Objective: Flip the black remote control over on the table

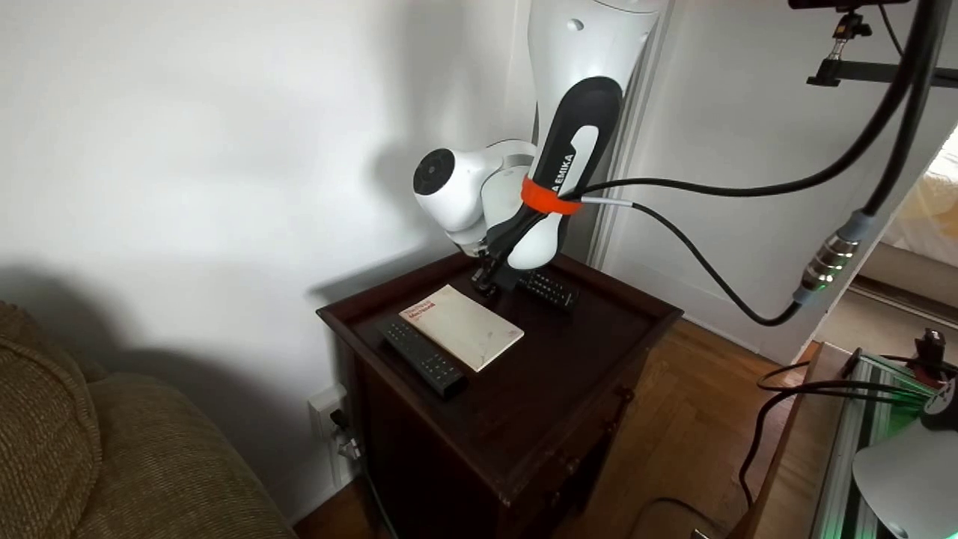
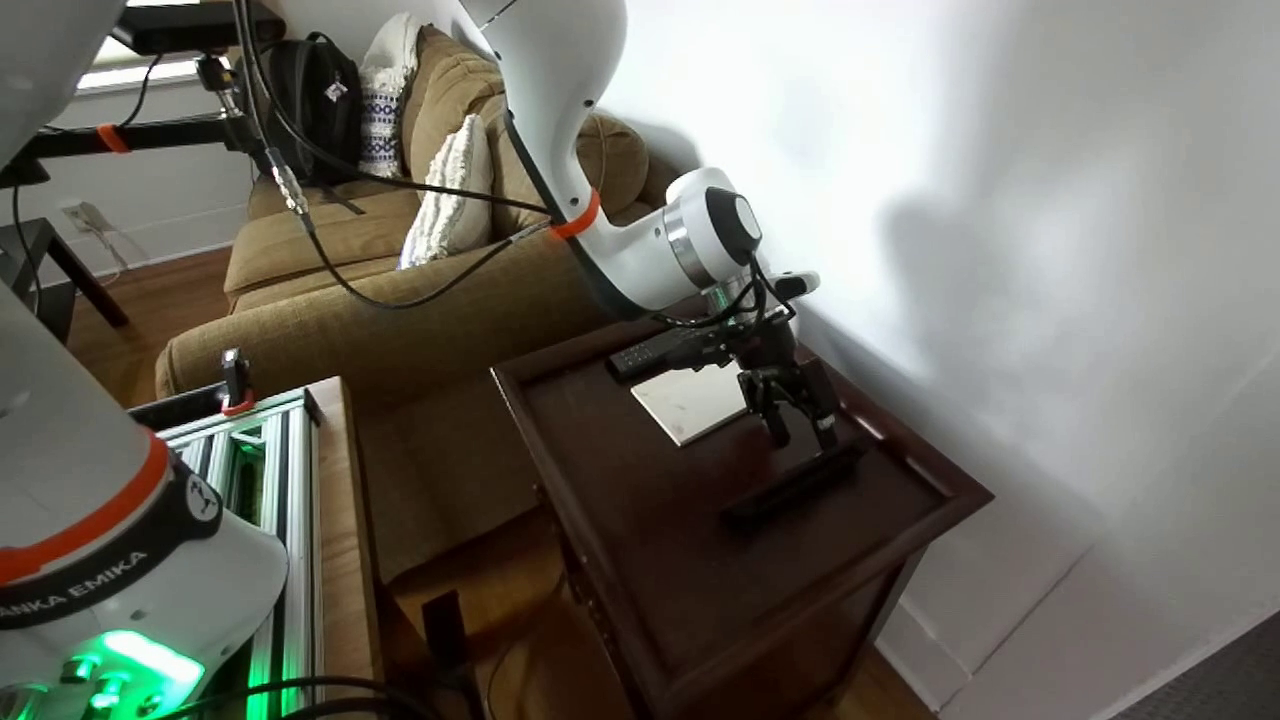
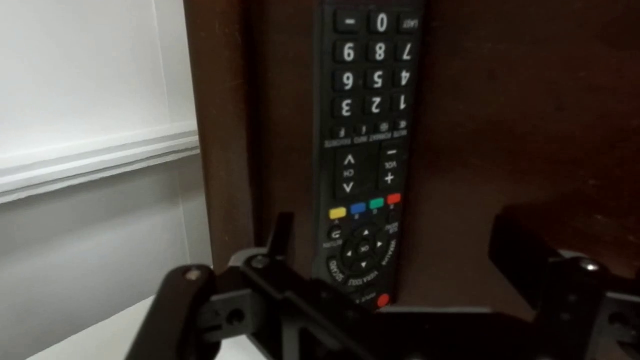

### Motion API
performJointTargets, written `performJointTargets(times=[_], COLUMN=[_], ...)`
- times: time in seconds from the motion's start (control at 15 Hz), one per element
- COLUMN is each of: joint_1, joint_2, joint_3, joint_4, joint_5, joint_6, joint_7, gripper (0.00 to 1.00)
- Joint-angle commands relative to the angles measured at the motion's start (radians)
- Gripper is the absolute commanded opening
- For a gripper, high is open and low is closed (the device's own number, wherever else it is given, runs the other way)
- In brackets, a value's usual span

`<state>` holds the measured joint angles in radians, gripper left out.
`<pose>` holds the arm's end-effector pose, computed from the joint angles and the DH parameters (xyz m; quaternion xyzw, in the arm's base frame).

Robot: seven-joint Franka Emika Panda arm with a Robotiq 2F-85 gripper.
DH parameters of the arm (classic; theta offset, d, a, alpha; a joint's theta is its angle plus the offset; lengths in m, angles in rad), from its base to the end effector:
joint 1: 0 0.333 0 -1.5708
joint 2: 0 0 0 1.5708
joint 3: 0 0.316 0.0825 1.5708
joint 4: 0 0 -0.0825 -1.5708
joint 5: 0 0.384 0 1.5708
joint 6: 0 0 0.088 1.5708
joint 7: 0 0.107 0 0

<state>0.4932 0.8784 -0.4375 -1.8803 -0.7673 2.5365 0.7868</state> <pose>0.5948 0.0357 0.0623 0.9317 0.0410 0.0425 0.3585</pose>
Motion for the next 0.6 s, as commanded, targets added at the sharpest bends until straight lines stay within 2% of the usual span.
performJointTargets(times=[0.0, 0.2, 0.4, 0.53], joint_1=[-0.040, -0.049, -0.087, -0.150], joint_2=[-0.002, -0.038, -0.109, -0.170], joint_3=[0.033, 0.042, 0.053, 0.079], joint_4=[0.004, -0.018, -0.071, -0.128], joint_5=[-0.074, -0.120, -0.164, -0.169], joint_6=[0.024, 0.035, 0.088, 0.179], joint_7=[0.064, 0.097, 0.114, 0.080], gripper=[1.00, 1.00, 1.00, 1.00])
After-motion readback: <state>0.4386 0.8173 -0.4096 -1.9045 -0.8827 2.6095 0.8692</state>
